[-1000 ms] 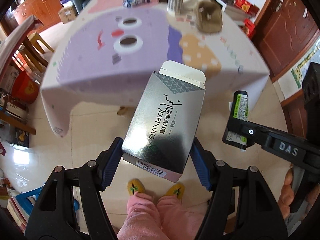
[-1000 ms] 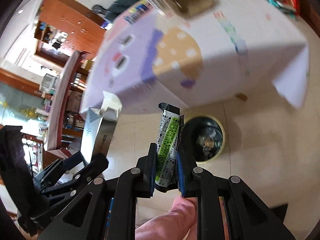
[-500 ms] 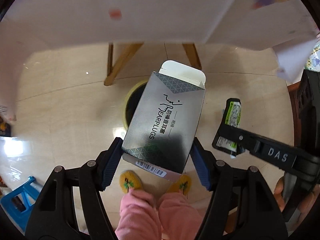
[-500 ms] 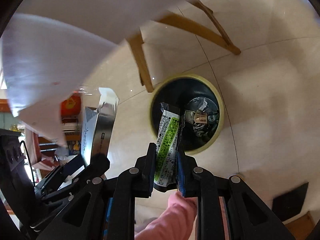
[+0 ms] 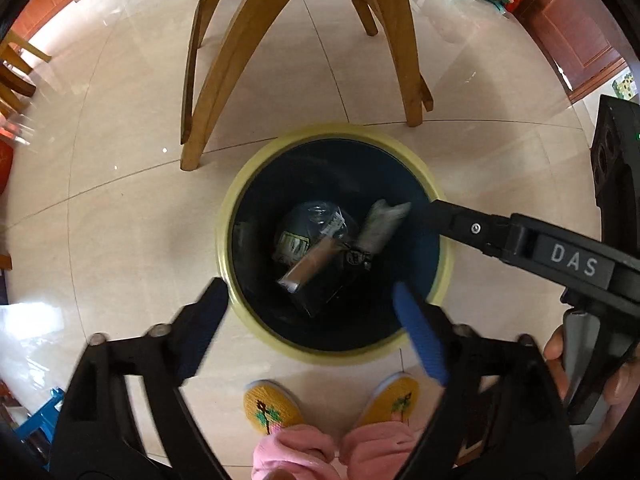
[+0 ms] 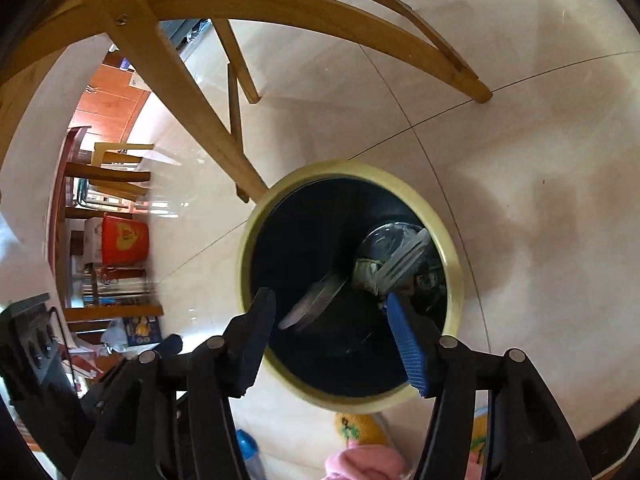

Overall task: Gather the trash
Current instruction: 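Open both grippers over the black bin, dropping the box and wrapper, then move both open grippers back up toward the table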

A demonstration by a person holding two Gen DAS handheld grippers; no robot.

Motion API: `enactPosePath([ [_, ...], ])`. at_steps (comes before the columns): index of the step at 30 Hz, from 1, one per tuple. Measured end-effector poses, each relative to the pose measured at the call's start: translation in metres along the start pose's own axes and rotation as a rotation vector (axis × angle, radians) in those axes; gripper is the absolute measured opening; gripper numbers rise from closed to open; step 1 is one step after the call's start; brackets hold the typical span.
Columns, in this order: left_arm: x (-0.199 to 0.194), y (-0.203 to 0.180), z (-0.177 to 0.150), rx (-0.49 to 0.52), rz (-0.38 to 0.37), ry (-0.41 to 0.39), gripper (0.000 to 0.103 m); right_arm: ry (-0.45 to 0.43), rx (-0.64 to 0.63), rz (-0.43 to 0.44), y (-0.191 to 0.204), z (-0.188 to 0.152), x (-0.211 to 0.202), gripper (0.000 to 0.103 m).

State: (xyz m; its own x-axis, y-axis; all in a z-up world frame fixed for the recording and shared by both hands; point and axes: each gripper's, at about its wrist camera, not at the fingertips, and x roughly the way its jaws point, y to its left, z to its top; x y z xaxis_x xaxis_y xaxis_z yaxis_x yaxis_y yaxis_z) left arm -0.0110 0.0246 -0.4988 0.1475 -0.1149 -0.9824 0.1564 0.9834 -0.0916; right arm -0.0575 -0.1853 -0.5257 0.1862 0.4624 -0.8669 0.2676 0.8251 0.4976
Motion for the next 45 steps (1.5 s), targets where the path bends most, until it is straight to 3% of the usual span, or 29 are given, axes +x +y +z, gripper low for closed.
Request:
enactPosePath([
  [12,-0.030,0.008,-0.002,-0.013,0.047,-0.067,0.088,-0.039,-0.139,-0.110,0.021,-0.003,-0.014,0.059],
  [17,-0.062,0.010,-0.003,-0.039,0.053,-0.073,0.088,-0.044,-0.216,-0.218,0.046,-0.004,-0.040,0.059],
  [28,-0.170,0.023,0.000,-0.113,0.044,-0.082,0.088,-0.093,-0.248,-0.322,0.109,-0.008,-0.151,0.062],
  [45,-0.360,0.023,0.024,-0.059,0.023,-0.191,0.088,-0.237,-0.288,-0.377,0.223,-0.025,-0.331,0.063],
])
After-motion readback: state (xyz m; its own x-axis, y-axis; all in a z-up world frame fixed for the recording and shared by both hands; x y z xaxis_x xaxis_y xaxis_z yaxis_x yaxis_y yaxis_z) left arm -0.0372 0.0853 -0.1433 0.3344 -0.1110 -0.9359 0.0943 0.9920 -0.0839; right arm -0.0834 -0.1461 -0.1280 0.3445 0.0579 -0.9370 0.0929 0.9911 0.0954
